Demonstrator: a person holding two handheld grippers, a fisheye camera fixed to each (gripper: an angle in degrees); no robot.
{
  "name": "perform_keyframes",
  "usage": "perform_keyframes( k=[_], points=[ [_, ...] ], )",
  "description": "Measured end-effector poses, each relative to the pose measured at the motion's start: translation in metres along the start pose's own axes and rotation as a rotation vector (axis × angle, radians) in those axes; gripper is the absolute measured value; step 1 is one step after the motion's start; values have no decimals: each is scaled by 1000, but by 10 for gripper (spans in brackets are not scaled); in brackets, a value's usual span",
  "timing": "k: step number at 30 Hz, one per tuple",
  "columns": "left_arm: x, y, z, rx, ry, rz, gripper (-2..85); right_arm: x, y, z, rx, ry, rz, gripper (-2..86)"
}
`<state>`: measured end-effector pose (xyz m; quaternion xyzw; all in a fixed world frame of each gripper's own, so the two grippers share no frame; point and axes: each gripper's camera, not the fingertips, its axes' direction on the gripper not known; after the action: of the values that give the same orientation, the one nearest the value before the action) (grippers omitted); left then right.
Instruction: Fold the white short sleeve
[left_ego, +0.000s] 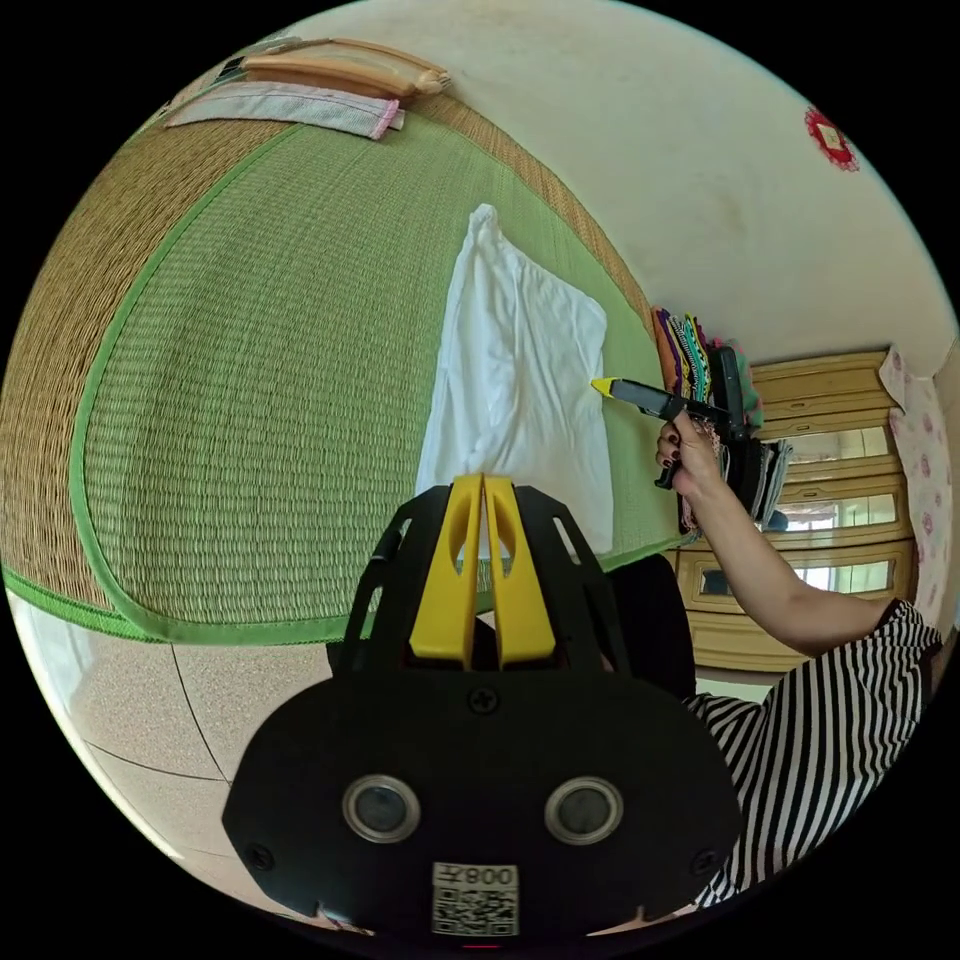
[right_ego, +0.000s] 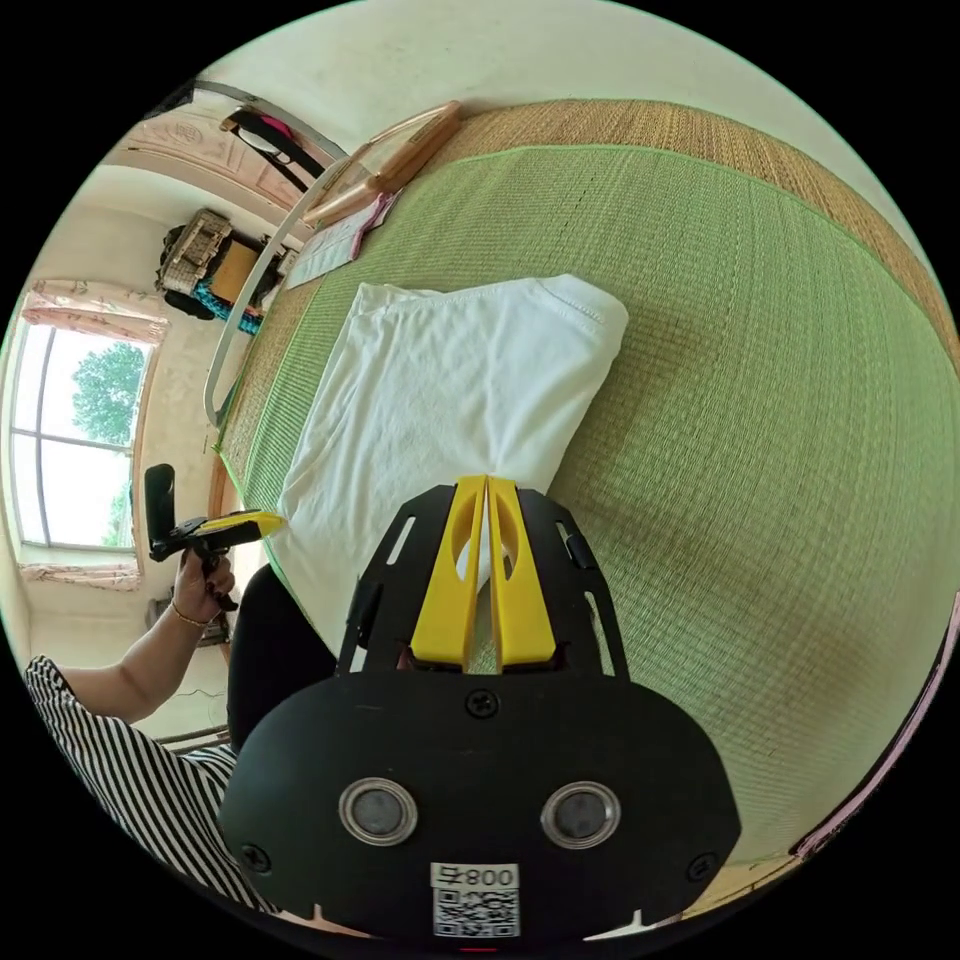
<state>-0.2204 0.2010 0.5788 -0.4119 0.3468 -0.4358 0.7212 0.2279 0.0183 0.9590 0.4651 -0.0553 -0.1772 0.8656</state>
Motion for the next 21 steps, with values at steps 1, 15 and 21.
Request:
perform_keyframes(
  k=[1,15,21],
  points=[
    [0,1,-2,9,5,1,7,1,4,-4,3,-16,-7,10],
    [89,12,99,-223,141,314,62,85,143,5,-84,-561,274,77],
    [88,10,149,-307,144,232,65,106,152,4,-59,-623,305,69]
  ],
)
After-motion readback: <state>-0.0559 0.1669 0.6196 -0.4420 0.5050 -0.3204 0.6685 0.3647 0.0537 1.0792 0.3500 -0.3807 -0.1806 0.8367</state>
